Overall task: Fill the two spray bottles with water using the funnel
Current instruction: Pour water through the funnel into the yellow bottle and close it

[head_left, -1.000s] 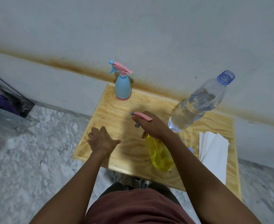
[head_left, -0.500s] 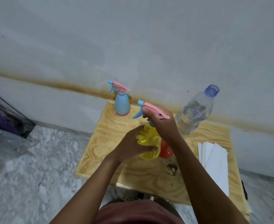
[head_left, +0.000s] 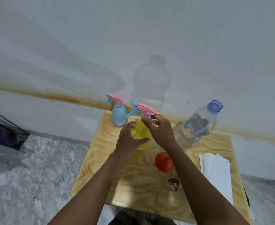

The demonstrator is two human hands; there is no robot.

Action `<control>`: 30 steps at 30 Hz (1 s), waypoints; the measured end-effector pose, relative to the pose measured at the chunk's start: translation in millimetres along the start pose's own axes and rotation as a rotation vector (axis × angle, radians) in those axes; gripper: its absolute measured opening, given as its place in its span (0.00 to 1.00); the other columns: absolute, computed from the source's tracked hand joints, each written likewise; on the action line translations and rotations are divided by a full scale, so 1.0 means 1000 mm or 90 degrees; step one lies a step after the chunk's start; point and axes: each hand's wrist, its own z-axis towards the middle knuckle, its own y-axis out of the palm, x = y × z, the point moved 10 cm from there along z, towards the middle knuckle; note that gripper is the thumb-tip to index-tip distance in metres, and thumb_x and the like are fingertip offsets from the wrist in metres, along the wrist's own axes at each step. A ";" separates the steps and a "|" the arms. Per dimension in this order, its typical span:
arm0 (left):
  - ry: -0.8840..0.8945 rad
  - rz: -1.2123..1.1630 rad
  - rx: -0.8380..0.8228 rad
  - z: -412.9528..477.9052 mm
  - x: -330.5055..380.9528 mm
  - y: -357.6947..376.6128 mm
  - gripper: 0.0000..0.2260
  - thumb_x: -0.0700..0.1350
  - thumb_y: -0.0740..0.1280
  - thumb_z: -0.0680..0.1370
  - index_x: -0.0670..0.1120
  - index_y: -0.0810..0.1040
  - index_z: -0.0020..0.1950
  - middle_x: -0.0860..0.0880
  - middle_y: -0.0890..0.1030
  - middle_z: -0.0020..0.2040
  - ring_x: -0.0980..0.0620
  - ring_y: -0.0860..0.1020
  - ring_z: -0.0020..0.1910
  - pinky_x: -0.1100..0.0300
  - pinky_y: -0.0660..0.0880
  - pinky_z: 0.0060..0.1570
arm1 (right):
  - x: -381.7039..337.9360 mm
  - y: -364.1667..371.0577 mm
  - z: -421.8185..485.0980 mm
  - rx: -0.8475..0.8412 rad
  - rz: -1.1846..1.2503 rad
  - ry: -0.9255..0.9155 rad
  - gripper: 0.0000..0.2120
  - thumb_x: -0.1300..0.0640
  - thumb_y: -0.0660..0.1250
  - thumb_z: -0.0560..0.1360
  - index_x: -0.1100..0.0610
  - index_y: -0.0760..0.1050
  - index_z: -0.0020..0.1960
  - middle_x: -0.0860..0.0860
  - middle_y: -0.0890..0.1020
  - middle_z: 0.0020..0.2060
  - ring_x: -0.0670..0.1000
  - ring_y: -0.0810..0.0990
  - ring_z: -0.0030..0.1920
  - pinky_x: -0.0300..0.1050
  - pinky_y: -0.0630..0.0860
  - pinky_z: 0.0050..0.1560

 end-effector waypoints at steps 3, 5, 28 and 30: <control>-0.058 -0.010 0.005 0.021 -0.016 0.008 0.37 0.54 0.80 0.66 0.46 0.69 0.71 0.48 0.76 0.66 0.49 0.73 0.65 0.51 0.73 0.63 | 0.011 0.013 0.021 -0.009 -0.004 0.019 0.12 0.53 0.72 0.75 0.55 0.82 0.57 0.46 0.85 0.49 0.41 0.82 0.51 0.33 0.76 0.52; -0.074 -0.031 -0.003 0.035 -0.025 0.014 0.36 0.52 0.80 0.67 0.46 0.70 0.71 0.48 0.76 0.66 0.49 0.73 0.66 0.53 0.73 0.63 | 0.020 0.022 0.032 -0.019 0.008 0.041 0.09 0.55 0.73 0.75 0.55 0.82 0.54 0.41 0.84 0.46 0.33 0.80 0.48 0.27 0.74 0.50; -0.035 -0.082 -0.027 0.083 -0.042 0.043 0.32 0.43 0.76 0.72 0.51 0.67 0.73 0.53 0.74 0.67 0.58 0.71 0.67 0.63 0.68 0.62 | 0.060 0.025 0.062 0.079 -0.043 0.131 0.16 0.46 0.72 0.74 0.53 0.76 0.57 0.48 0.81 0.48 0.47 0.79 0.49 0.50 0.79 0.52; -0.042 -0.080 -0.034 0.082 -0.042 0.044 0.33 0.46 0.75 0.72 0.51 0.65 0.75 0.52 0.74 0.69 0.58 0.70 0.67 0.62 0.67 0.64 | 0.060 0.026 0.063 0.068 -0.044 0.131 0.16 0.46 0.72 0.74 0.52 0.76 0.57 0.47 0.81 0.48 0.47 0.79 0.50 0.50 0.79 0.53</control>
